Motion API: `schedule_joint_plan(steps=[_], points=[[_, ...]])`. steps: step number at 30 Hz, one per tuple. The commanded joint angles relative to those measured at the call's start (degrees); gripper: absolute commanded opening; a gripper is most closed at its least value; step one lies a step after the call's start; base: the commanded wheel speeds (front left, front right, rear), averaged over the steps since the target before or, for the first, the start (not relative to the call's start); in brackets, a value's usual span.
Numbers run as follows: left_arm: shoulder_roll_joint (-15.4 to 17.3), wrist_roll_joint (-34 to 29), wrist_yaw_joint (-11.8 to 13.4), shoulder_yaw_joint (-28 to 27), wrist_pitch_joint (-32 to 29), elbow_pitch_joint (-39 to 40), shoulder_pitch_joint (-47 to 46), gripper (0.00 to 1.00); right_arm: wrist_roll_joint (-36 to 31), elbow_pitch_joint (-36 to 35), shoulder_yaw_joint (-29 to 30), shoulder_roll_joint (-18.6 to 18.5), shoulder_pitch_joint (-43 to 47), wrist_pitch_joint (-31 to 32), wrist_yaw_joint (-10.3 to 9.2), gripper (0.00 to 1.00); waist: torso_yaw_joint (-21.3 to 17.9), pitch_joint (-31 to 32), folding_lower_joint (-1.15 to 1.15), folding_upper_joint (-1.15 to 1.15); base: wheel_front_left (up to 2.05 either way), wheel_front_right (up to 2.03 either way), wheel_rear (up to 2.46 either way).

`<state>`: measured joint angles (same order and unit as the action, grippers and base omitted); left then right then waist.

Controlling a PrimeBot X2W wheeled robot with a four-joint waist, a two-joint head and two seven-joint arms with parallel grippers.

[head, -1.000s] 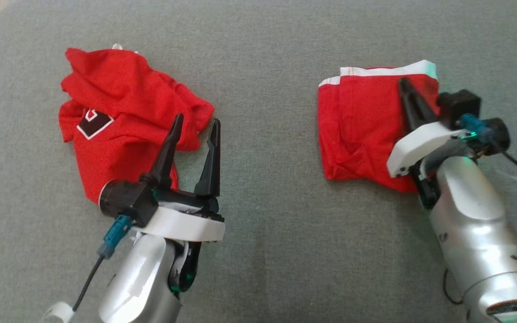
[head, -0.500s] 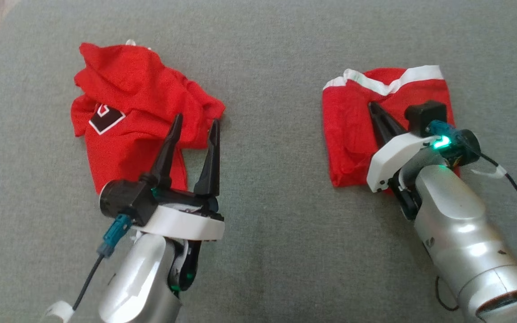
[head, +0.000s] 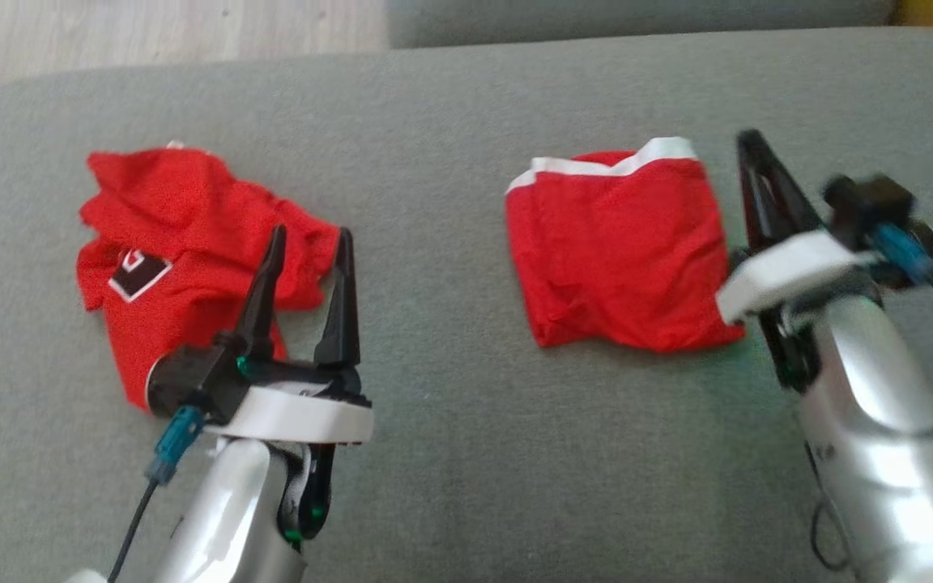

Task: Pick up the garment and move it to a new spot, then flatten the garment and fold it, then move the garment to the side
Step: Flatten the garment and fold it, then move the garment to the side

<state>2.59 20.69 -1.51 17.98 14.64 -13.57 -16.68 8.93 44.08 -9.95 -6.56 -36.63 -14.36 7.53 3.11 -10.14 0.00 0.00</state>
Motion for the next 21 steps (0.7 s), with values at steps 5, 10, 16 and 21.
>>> schedule_joint_plan(steps=[5, 10, 16, 21], points=[[0.29, -0.8, -0.16, -4.01, 0.36, 1.57, 1.58, 1.0, -4.68, -12.7, 5.88, 1.63, 10.52, -0.62, -0.04, 1.0, -3.52, 3.47, 0.0, 0.0, 0.0, 0.0, 0.0], [0.29, -1.02, -0.67, -5.38, 0.36, 0.94, 3.99, 1.0, -6.35, -18.58, 9.2, 2.98, 18.72, -0.63, -0.04, 1.0, -4.79, 5.08, 0.0, 0.0, 0.0, 0.0, 0.0], [0.29, -2.07, -0.97, -6.46, 0.36, -0.09, 6.36, 1.0, -6.36, -20.71, 9.38, 3.61, 24.01, -0.63, -0.04, 1.0, -5.64, 6.25, 0.0, 0.0, 0.0, 0.0, 0.0], [0.29, -2.39, -0.99, -6.88, 0.36, -0.19, 6.91, 1.0, -4.85, -20.9, 8.15, 3.66, 24.21, -0.63, -0.04, 1.0, -5.78, 6.54, 0.0, 0.0, 0.0, 0.0, 0.0]])
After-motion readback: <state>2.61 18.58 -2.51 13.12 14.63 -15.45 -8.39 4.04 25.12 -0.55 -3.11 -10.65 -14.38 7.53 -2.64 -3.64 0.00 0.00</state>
